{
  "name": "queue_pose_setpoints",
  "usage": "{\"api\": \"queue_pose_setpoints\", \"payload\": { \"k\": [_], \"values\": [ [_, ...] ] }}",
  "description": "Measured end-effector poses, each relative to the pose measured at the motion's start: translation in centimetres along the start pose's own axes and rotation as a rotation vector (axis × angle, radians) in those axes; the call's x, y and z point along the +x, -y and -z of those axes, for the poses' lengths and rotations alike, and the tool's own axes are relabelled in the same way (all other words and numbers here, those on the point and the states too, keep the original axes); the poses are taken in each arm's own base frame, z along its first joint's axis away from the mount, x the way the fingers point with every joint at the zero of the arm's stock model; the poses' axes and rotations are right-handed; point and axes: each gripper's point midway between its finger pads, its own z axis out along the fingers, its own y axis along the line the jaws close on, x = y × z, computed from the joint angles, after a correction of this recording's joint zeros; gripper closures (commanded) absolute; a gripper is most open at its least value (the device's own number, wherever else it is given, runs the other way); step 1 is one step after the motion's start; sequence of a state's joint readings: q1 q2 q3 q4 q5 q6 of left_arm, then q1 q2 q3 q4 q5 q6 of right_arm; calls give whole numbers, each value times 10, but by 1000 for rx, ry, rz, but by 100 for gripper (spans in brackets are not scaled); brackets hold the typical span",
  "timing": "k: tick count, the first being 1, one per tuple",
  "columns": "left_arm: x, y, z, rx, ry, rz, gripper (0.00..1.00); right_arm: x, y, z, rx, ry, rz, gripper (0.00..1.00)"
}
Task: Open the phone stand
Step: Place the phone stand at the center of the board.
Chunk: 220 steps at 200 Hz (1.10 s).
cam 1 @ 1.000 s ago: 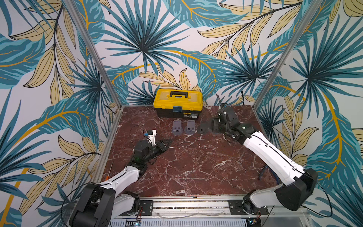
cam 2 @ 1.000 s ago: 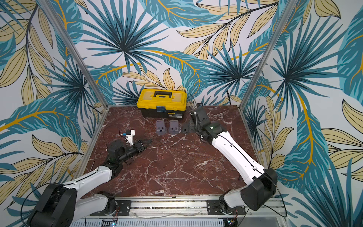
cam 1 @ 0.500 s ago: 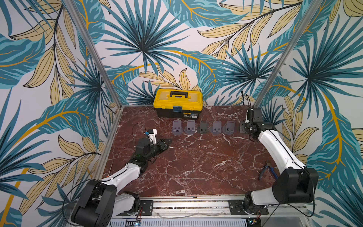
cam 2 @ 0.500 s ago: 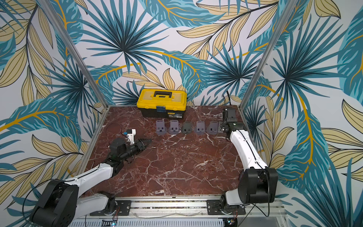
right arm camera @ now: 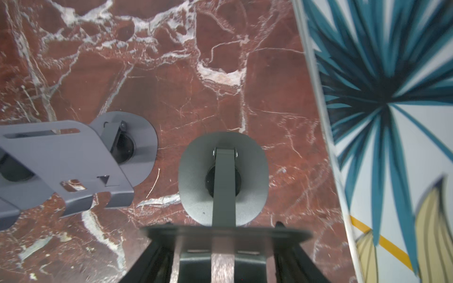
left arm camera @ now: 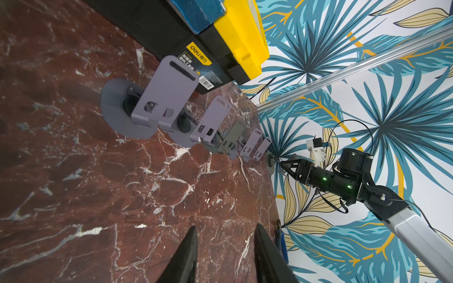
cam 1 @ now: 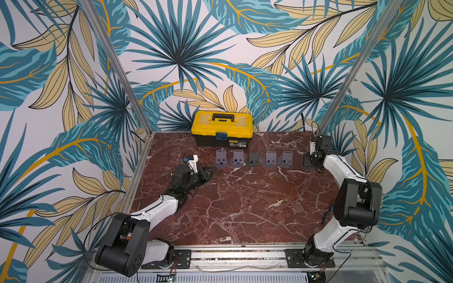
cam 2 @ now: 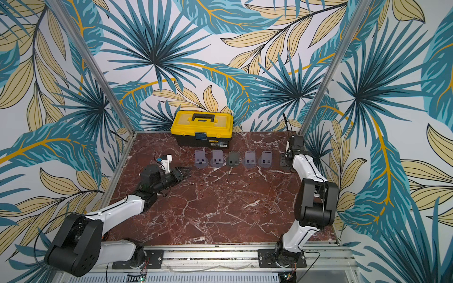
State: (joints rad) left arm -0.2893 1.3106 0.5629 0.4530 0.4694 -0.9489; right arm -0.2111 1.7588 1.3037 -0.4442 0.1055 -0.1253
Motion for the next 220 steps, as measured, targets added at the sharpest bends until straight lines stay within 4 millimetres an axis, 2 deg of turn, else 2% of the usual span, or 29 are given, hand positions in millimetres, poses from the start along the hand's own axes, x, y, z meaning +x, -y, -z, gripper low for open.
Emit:
{"api": "queue_pose_setpoints", "payload": {
  "k": [36, 97, 124, 153, 187, 220],
  "values": [
    [-9, 9, -3, 8, 7, -34, 61, -6, -4, -20, -32, -18, 45, 62],
    [-2, -10, -9, -40, -20, -18, 62, -15, -8, -32, -70, -14, 80, 60],
    [-1, -12, -9, -45, -23, -16, 62, -11, -10, -39, -79, -31, 81, 58],
    [-1, -12, -9, -46, -23, -16, 62, -2, -13, -50, -87, -62, 82, 48],
    [-1, -13, -9, -46, -23, -15, 62, -4, -12, -50, -88, -58, 80, 41],
    [-1, -12, -9, -46, -23, -16, 62, -3, -12, -50, -88, -60, 79, 28]
  ]
}}
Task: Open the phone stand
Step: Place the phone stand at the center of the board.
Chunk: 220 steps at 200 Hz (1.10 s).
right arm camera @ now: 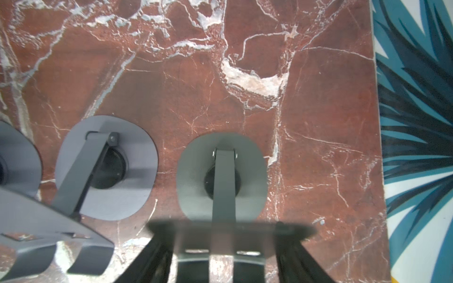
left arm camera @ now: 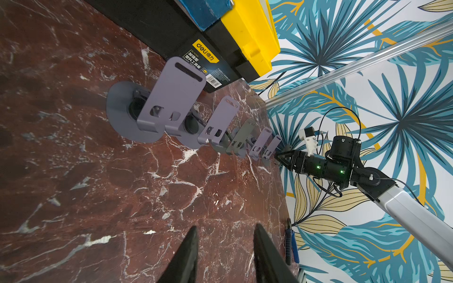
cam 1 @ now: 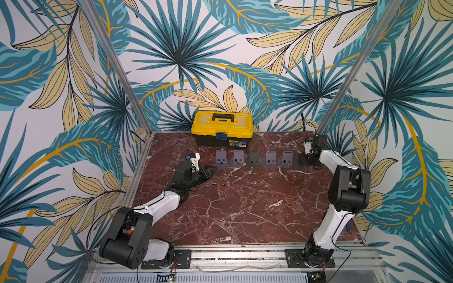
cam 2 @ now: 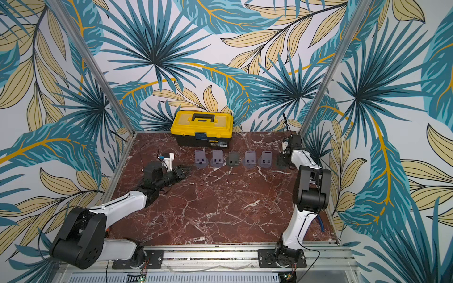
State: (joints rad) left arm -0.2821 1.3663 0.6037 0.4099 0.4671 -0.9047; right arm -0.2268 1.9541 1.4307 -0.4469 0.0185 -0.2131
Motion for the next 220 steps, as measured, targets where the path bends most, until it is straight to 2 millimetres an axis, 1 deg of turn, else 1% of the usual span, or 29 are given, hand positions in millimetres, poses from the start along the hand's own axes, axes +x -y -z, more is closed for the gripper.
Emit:
{"api": "queue_pose_setpoints", "payload": {
  "k": [26, 40, 43, 51, 64, 79, 85, 98, 105, 112, 122, 124, 127, 136, 147, 154, 163, 169, 185, 191, 193, 195, 200, 207, 220],
  "values": [
    [-2, 2, -1, 3, 2, -2, 62, 0, 0, 0, 0, -1, -3, 17],
    [-5, 5, -1, 7, 6, -6, 62, 1, 0, 0, 0, -3, -11, 13],
    [-5, 5, -2, 9, 7, -6, 62, 1, 0, 0, 0, -3, -14, 10],
    [-7, 7, -2, 11, 9, -10, 62, 1, 0, 1, 0, -2, -18, 6],
    [-9, 7, -1, 11, 14, -15, 56, 0, 0, 5, 2, 5, -30, 3],
    [-13, 4, 0, 4, 25, -22, 47, -1, 1, 19, 8, 27, -49, 1],
    [-17, 2, 2, -1, 34, -23, 41, -2, 2, 28, 12, 42, -57, 0],
    [-27, -6, 6, -30, 61, -33, 28, -7, 5, 55, 29, 93, -84, 0],
    [-34, -10, 9, -55, 78, -47, 21, -11, 7, 76, 39, 136, -101, 0],
    [-41, -13, 12, -85, 99, -67, 16, -15, 9, 97, 49, 182, -119, 0],
    [-53, -15, 18, -135, 137, -124, 13, -19, 11, 129, 60, 263, -146, 0],
    [-55, -15, 19, -143, 144, -126, 12, -19, 11, 133, 60, 273, -150, 0],
    [-60, -15, 21, -162, 159, -151, 12, -19, 12, 144, 63, 301, -161, 0],
    [-72, -16, 28, -211, 200, -197, 10, -17, 11, 167, 62, 373, -185, 0],
    [-89, -15, 38, -272, 257, -253, 9, -8, 8, 188, 48, 444, -212, 0],
    [-98, -16, 45, -313, 290, -292, 8, 3, 4, 194, 36, 473, -229, 0],
    [-107, -22, 52, -370, 329, -331, 8, 18, -2, 195, 12, 498, -254, 0],
    [-113, -28, 57, -415, 349, -352, 8, 30, -7, 191, -4, 507, -270, 0],
    [-118, -49, 66, -518, 375, -403, 8, 70, -22, 166, -46, 489, -310, 0],
    [-117, -58, 68, -557, 372, -422, 7, 84, -27, 157, -53, 477, -318, 0],
    [-117, -61, 68, -568, 369, -429, 2, 89, -29, 154, -56, 470, -318, 0],
    [-116, -65, 69, -583, 367, -434, 0, 94, -31, 151, -56, 465, -319, 0],
    [-114, -75, 70, -616, 359, -450, 0, 107, -37, 143, -56, 451, -317, 0],
    [-110, -86, 70, -654, 346, -466, 0, 119, -43, 136, -52, 439, -309, 0],
    [-104, -103, 72, -715, 318, -498, 1, 131, -50, 129, -36, 451, -290, 0]
  ]
}}
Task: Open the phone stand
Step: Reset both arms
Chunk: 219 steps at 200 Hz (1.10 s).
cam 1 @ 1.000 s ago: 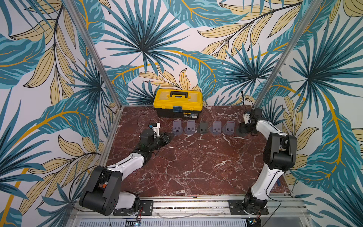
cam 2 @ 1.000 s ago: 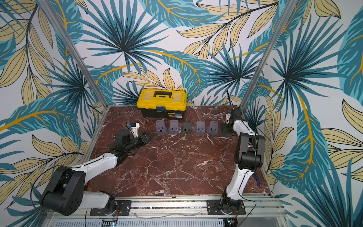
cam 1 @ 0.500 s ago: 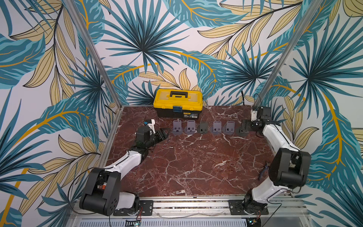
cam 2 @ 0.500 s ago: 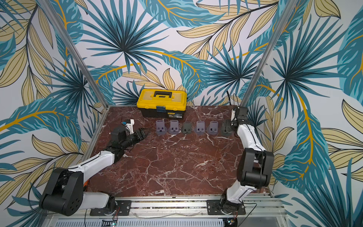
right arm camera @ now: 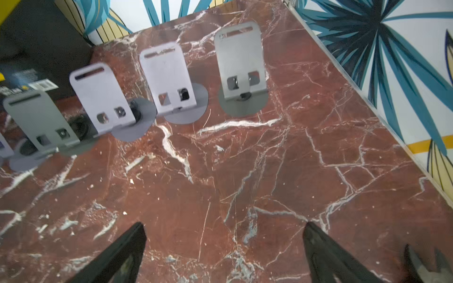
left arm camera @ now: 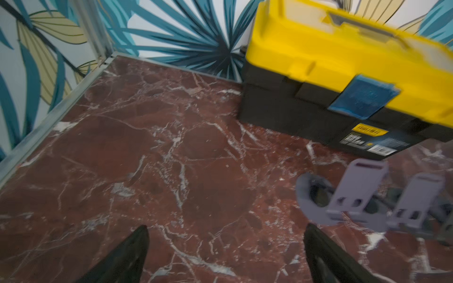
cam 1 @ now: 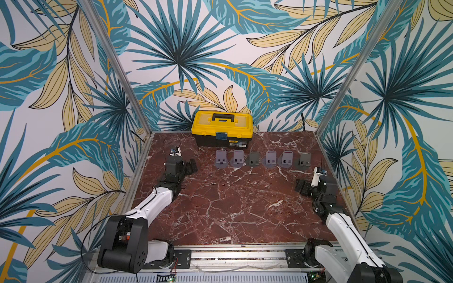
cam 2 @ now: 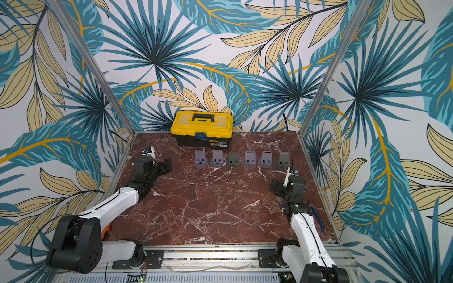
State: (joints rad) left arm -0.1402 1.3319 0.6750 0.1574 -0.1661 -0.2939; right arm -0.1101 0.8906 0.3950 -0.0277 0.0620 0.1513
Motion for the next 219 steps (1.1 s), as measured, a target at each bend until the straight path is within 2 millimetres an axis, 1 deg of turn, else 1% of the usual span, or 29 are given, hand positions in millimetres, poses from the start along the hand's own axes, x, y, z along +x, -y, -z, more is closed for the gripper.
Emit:
{"api": "queue_pose_setpoints", "payload": {
  "k": [7, 15, 38, 51, 67, 85, 99, 111, 131, 142, 171, 192, 206, 219],
  "values": [
    [5, -4, -1, -21, -5, -27, 0, 2, -2, 0, 5, 21, 8, 0],
    [6, -7, -2, -34, 0, -50, 1, 0, -2, 0, 12, 47, 13, 0],
    [-1, -11, -2, -45, 64, -101, 0, -17, -2, -4, 43, 127, 18, 0],
    [1, -15, -2, -48, 77, -114, 0, -23, -5, -10, 50, 153, 23, 0],
    [4, -19, -2, -48, 83, -123, 0, -24, -10, -22, 54, 164, 41, 0],
    [6, -20, -1, -28, 97, -126, 0, -21, -16, -33, 59, 168, 72, 0],
    [12, -21, 3, -12, 110, -132, 0, -23, -21, -38, 59, 194, 93, 0],
    [20, -23, 7, -5, 124, -135, 0, -30, -24, -40, 62, 228, 106, 0],
    [37, -28, 11, -7, 120, -142, 1, -36, -25, -44, 70, 265, 123, 0],
    [42, -30, 11, -7, 116, -147, 0, -40, -26, -46, 73, 283, 131, 0],
    [32, -28, 12, 4, 155, -150, 0, -42, -28, -55, 71, 311, 152, 0],
    [30, -26, 14, 14, 163, -192, 0, -36, -30, -65, 69, 305, 171, 0],
    [22, -26, 18, 8, 189, -224, 0, -34, -30, -68, 70, 301, 179, 0],
    [13, -30, 21, -1, 220, -237, 0, -37, -31, -68, 68, 318, 178, 0]
  ]
}}
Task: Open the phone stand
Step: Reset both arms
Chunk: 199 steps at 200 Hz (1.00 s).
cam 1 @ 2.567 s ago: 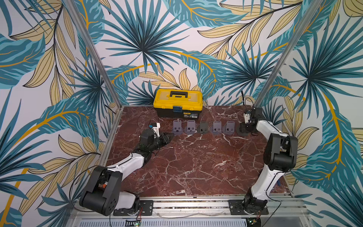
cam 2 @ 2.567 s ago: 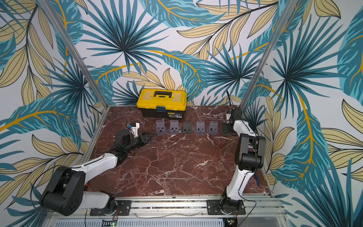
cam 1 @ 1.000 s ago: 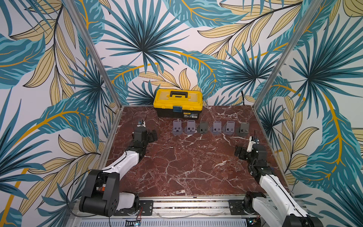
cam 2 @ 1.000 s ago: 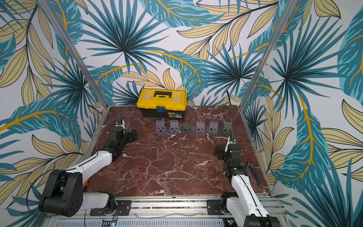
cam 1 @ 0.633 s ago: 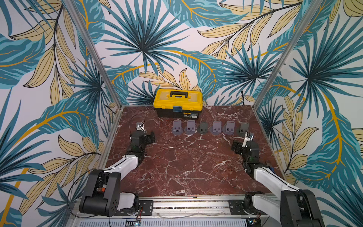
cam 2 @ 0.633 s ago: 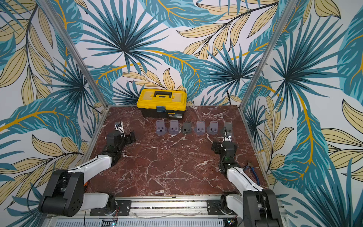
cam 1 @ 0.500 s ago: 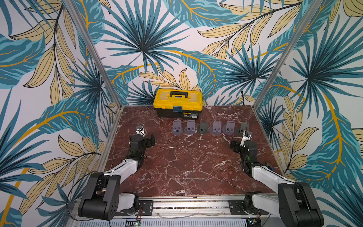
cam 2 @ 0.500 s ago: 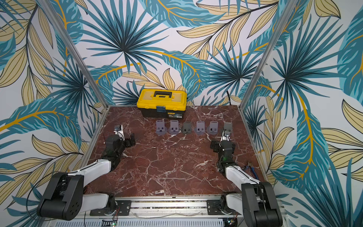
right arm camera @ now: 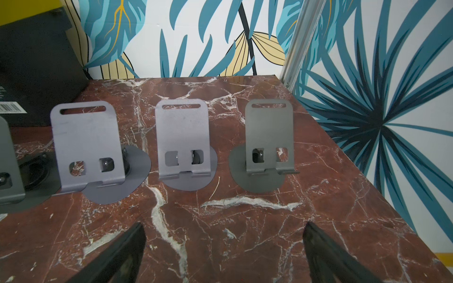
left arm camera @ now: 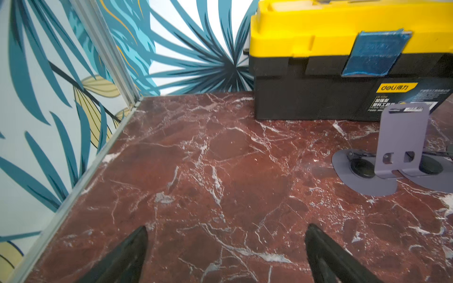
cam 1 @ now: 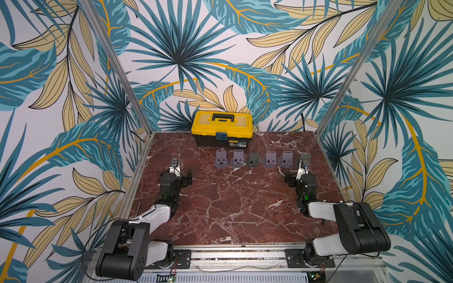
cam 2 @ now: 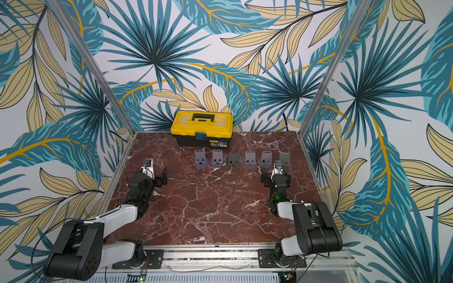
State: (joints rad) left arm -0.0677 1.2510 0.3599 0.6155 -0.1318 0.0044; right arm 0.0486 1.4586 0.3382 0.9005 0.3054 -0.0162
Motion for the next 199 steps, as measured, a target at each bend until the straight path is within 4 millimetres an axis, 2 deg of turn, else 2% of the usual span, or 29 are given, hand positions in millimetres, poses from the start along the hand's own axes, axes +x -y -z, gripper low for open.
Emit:
{"api": "queue_pose_setpoints", "payload": {
  "k": [19, 38, 91, 139, 199],
  "values": [
    [0, -12, -5, -21, 11, 6, 0, -2, -1, -3, -1, 24, -6, 0],
    [11, -17, -12, -27, -11, 13, 1, 1, -2, -4, -1, 16, -2, 0],
    [47, -8, -32, 14, -77, 18, 0, -1, -2, -4, -4, 26, -5, 0],
    [31, -13, -38, -7, -39, 37, 0, -1, -2, -4, -4, 26, -5, 0],
    [31, -13, -38, -9, -40, 39, 1, -1, -2, -4, -3, 26, -5, 0]
  ]
}}
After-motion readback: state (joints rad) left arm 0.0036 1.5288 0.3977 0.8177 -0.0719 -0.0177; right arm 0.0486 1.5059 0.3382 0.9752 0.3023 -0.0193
